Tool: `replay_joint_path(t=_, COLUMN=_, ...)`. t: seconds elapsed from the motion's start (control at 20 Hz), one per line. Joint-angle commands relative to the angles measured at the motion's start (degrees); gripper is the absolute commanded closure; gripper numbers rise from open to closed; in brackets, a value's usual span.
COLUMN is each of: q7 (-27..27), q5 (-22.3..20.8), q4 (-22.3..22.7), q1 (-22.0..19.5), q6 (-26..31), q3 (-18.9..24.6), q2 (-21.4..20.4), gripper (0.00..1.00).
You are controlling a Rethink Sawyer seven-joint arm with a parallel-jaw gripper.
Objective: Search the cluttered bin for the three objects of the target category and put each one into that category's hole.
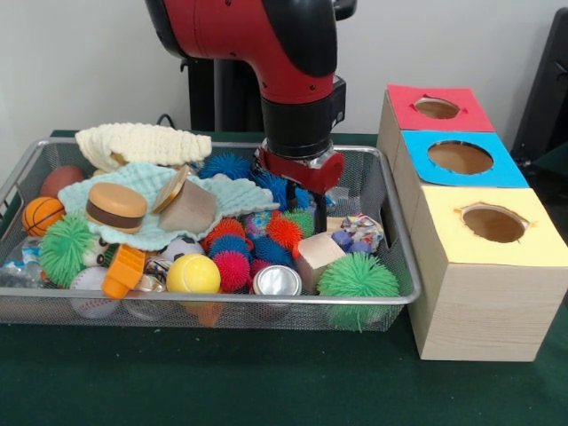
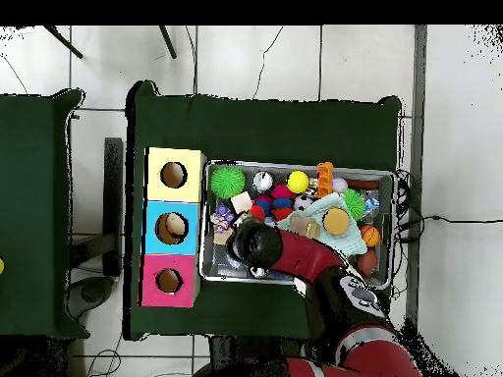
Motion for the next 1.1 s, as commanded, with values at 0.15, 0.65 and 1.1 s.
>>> replay_joint_path(t=0.15, q7=3.3, q5=-0.3, q4=-0.2, q1=0.9, q6=3.6, q3=3.8, q2=-0.3, gripper=0.00)
replay_joint_path(t=0.65, q7=3.0, q5=-0.7, q4=8.3, q1=-1.2, q6=4.8, q3=6.3, q2=-8.3, gripper=0.00)
replay_joint_path(t=1.1, q7=4.4, q5=0.3, q4=13.8, q1=-3.4, q6=3.3, q3=7.8, q2=-13.3, gripper=0.00)
